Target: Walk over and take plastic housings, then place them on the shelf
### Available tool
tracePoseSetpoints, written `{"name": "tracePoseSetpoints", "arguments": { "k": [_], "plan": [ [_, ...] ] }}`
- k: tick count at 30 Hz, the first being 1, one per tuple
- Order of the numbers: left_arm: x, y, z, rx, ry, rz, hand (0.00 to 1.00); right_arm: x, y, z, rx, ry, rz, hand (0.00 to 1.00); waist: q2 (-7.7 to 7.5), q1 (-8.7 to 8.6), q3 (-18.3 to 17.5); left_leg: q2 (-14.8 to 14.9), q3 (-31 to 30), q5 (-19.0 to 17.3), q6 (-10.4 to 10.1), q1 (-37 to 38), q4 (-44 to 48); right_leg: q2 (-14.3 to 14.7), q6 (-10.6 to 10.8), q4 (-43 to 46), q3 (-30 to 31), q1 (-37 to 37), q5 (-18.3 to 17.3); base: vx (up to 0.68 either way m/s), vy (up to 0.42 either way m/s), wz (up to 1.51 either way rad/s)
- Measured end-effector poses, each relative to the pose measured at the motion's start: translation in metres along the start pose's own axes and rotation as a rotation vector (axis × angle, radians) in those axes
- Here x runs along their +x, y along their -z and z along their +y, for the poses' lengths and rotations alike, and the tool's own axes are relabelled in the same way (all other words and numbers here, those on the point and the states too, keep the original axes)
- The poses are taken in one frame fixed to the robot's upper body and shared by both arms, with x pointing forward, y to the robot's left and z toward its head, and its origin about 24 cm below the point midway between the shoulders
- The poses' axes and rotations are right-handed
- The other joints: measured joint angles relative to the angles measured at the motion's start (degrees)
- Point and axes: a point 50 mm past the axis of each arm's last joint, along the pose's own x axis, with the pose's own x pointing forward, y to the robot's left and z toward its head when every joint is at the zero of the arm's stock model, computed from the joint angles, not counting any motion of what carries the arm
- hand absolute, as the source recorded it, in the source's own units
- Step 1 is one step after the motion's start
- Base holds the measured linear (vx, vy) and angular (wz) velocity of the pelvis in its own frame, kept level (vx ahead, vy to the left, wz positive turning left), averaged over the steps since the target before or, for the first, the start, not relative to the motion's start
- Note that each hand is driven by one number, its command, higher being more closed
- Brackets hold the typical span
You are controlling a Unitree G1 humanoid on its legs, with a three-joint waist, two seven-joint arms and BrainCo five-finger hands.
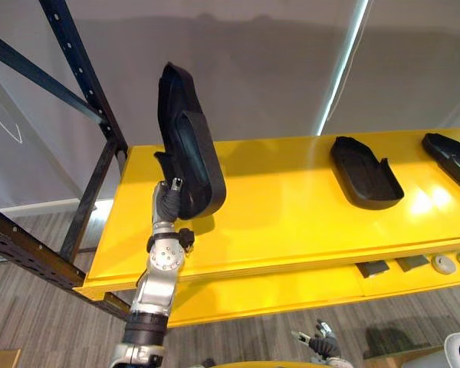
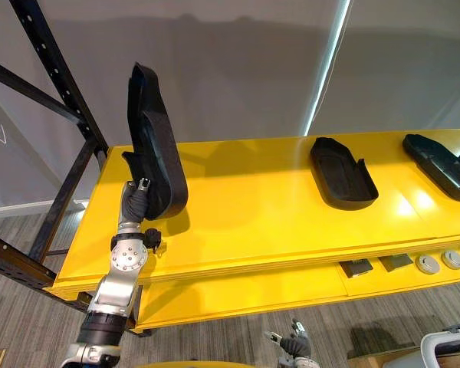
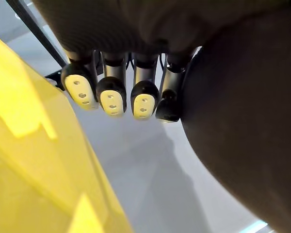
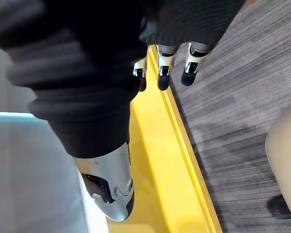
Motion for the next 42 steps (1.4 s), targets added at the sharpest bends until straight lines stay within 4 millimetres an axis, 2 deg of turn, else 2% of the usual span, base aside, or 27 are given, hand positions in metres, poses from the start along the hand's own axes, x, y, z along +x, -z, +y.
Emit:
{"name": "tracePoseSetpoints", "arguments": {
  "k": [5, 11, 17, 18, 33, 42],
  "plan": [
    [0.009, 0.024, 0.004, 0.134, 0.031, 0.098, 1.0, 0.002, -0.003, -0.001, -0.009, -0.001, -0.01, 0.0, 0.74, -0.15, 0.4, -0.7, 0.2, 3.9, -0.2, 1.4, -6.3, 0.1, 0.2, -1.0, 0.4, -1.3, 1.4, -0.06, 0.007, -0.05],
    [0.014, 0.036, 0.012, 0.209, 0.04, 0.152, 1.0, 0.002, -0.005, 0.001, -0.021, -0.014, -0.016, 0.0, 0.64, -0.14, 1.0, -1.2, 1.0, 4.7, -0.2, 1.9, -8.4, -0.1, 1.1, -1.8, 1.4, -1.8, 2.0, -0.03, 0.027, -0.09],
    [0.023, 0.041, 0.019, 0.299, 0.046, 0.169, 1.0, 0.004, -0.008, 0.005, -0.015, -0.028, -0.025, 0.0, -0.19, 0.03, 2.4, -1.6, 1.6, 4.7, 0.0, 1.9, -8.5, -0.6, 1.5, -2.2, 2.1, -1.8, 2.2, 0.01, 0.019, -0.05],
    [0.024, 0.042, 0.02, 0.305, 0.049, 0.17, 0.0, 0.004, -0.009, 0.005, -0.015, -0.028, -0.025, 0.0, -0.21, 0.14, 2.6, -1.7, 1.9, 4.6, 0.1, 1.9, -8.5, -0.7, 1.6, -2.5, 2.4, -1.8, 2.3, 0.03, 0.009, -0.11],
    [0.033, 0.037, 0.023, 0.318, 0.016, 0.155, 0.0, 0.005, -0.012, 0.006, -0.014, -0.029, -0.033, 0.0, -0.35, 0.07, 3.0, -2.1, 1.5, 4.6, 0.5, 1.9, -8.5, -1.0, 1.7, -2.7, 2.7, -1.7, 2.4, 0.02, -0.001, -0.02],
    [0.03, 0.034, 0.017, 0.103, -0.05, 0.185, 0.0, 0.006, -0.011, 0.004, -0.007, -0.017, -0.029, 0.0, -0.53, 0.21, 3.2, -2.7, 1.1, 4.9, 0.8, 2.6, -9.7, -1.5, 1.8, -2.8, 2.2, -1.5, 2.3, 0.01, 0.001, 0.02]
  ]
}}
